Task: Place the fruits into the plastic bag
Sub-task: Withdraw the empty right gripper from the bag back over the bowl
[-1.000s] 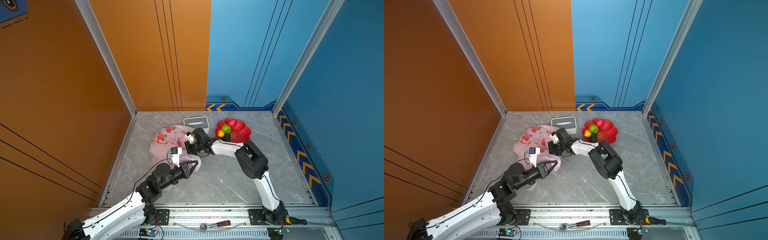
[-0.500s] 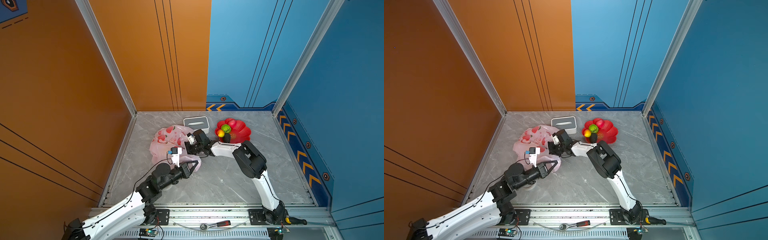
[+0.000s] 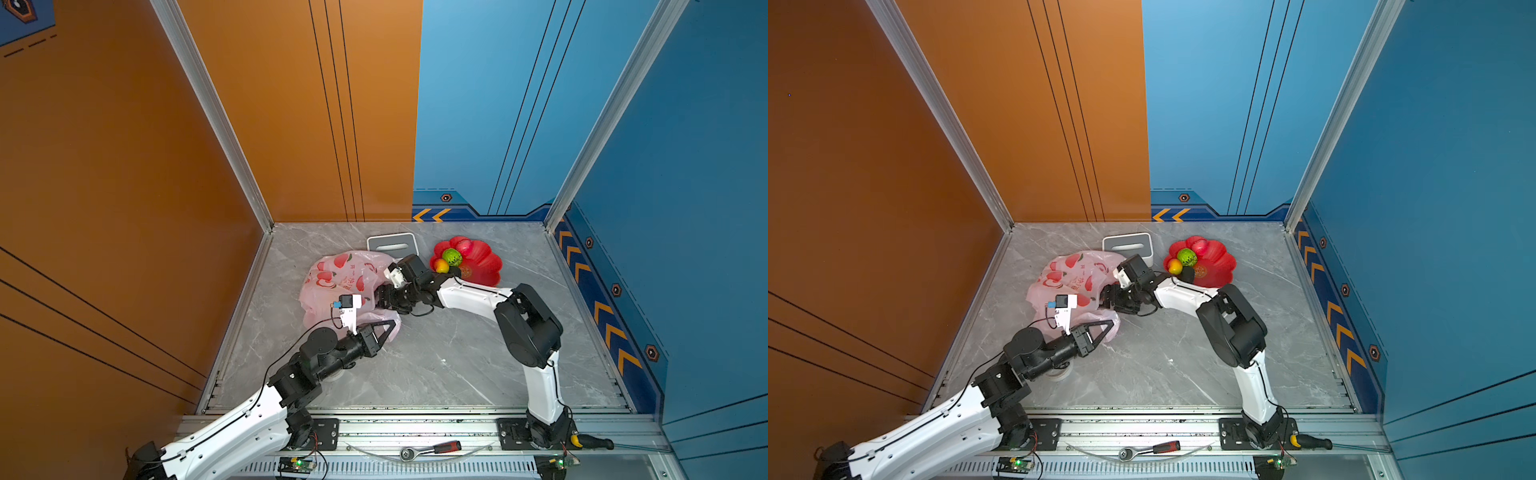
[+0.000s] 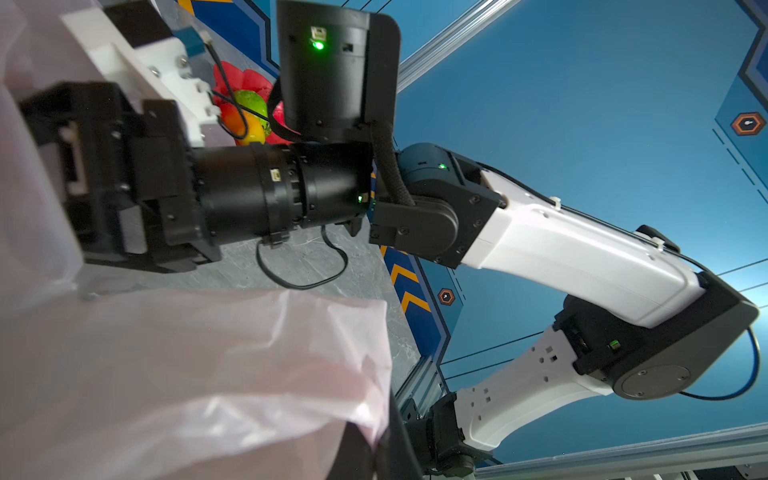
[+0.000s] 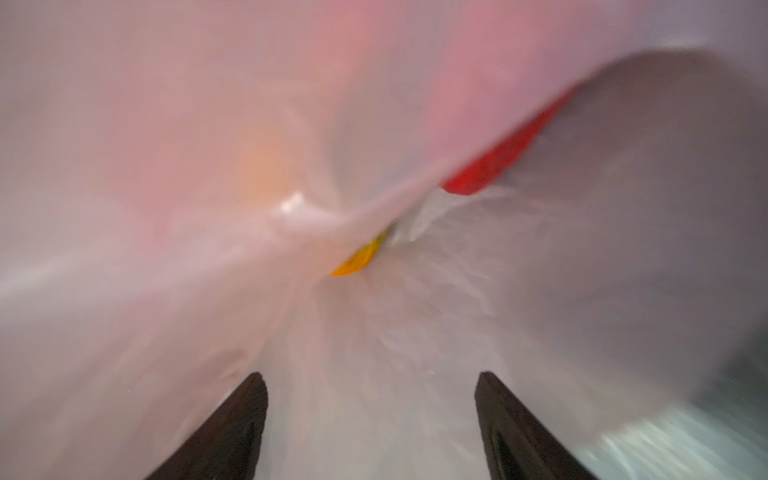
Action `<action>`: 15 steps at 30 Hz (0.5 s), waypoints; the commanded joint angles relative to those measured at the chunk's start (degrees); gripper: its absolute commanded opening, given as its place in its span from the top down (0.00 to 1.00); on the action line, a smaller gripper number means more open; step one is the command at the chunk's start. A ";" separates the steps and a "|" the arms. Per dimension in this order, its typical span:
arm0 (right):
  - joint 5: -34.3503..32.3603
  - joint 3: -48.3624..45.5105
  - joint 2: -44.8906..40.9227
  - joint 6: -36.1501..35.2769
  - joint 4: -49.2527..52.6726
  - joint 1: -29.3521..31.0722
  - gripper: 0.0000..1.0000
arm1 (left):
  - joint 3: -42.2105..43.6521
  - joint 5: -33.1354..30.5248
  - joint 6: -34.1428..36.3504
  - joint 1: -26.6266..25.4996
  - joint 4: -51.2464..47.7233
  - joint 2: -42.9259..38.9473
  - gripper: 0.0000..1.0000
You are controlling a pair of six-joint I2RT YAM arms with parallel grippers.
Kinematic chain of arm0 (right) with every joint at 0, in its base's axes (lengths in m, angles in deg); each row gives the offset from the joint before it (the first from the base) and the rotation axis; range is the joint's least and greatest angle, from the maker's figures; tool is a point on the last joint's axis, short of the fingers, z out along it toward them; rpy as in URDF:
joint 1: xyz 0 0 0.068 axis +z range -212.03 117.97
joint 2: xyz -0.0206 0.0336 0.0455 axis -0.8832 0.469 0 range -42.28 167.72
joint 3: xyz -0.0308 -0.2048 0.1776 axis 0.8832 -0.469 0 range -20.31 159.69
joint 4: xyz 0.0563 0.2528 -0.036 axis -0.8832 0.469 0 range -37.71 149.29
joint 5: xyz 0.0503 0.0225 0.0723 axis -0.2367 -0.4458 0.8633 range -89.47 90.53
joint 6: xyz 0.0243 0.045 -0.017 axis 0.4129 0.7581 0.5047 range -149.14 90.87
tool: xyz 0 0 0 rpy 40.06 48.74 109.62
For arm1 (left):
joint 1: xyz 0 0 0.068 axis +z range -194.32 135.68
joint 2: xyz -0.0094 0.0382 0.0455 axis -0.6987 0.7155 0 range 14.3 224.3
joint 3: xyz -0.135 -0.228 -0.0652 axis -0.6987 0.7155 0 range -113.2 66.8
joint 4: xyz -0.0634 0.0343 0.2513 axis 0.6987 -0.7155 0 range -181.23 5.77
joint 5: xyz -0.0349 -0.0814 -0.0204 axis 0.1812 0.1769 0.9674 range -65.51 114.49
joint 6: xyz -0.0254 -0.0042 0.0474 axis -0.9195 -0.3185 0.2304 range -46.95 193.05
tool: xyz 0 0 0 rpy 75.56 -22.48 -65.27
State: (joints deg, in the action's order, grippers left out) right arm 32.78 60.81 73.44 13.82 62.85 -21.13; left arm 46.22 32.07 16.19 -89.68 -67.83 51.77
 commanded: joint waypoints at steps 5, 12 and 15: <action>-12.75 -4.35 -8.69 -11.44 15.37 -4.51 0.22 | 0.28 -0.28 0.44 0.89 -1.29 -0.95 1.00; -23.47 -4.40 -16.05 -17.00 22.69 -6.74 0.18 | 0.21 -0.28 0.42 0.91 -1.59 -1.22 1.00; -28.37 -4.50 -20.47 -17.83 24.79 -7.53 0.11 | 0.20 -0.28 0.44 0.91 -1.59 -1.04 1.00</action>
State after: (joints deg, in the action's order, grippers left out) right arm 12.12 57.14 57.37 -0.80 82.39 -27.86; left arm 46.22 32.07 16.19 -89.25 -69.10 51.36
